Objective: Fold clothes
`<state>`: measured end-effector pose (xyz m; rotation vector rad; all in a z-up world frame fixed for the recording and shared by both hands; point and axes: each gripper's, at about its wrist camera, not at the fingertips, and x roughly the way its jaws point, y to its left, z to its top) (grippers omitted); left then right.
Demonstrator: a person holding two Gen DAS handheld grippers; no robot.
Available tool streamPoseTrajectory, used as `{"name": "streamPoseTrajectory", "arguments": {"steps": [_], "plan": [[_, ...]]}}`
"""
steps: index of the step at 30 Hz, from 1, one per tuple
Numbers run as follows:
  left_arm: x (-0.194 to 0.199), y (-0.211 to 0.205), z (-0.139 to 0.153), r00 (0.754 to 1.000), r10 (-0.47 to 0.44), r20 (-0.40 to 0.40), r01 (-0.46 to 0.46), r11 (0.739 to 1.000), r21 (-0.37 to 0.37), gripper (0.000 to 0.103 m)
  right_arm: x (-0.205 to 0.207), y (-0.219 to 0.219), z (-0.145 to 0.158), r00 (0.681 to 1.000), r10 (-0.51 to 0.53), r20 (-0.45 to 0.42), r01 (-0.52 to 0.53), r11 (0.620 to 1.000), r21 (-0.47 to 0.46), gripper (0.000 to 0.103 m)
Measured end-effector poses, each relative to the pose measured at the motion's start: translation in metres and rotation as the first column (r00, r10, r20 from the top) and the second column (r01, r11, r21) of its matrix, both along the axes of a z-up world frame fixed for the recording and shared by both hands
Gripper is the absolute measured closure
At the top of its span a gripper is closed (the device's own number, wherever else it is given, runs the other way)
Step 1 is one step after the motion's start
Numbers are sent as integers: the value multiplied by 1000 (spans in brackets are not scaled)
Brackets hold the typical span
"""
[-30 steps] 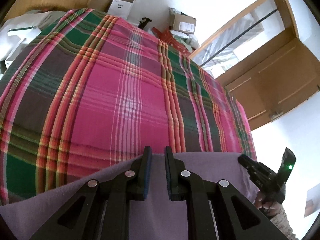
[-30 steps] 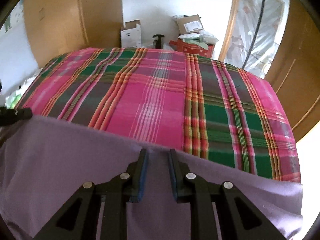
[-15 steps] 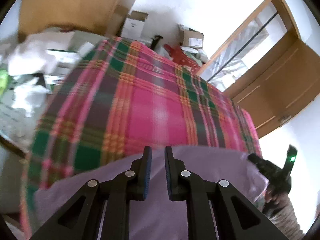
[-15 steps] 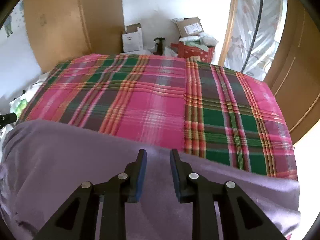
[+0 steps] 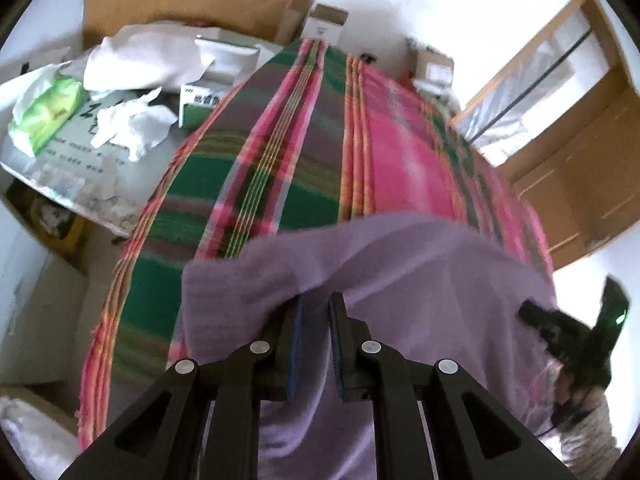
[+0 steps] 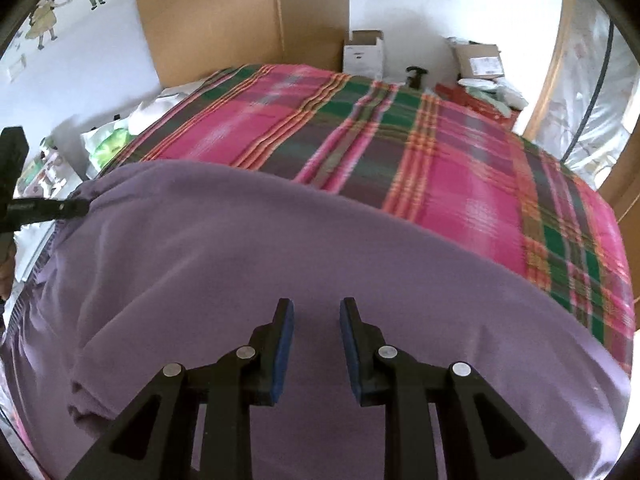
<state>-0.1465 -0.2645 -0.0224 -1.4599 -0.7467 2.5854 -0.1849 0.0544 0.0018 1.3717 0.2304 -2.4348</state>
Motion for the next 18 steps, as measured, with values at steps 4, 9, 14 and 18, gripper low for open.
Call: {"name": "streamPoseTrajectory", "arguments": {"steps": [4, 9, 14, 18], "plan": [[-11, -7, -3, 999, 18, -27, -17, 999, 32, 90, -7, -7, -4, 1000, 1, -14, -1, 1000, 19, 78], [-23, -18, -7, 997, 38, -63, -32, 996, 84, 90, -13, -14, -6, 1000, -14, -26, 15, 1000, 17, 75], [-30, -19, -6, 998, 50, -50, -44, 994, 102, 90, -15, -21, -7, 999, -25, -29, 26, 999, 35, 72], [-28, -15, -3, 998, 63, -29, -60, 996, 73, 90, -12, -18, -1, 998, -60, 5, 60, 998, -8, 73]]}}
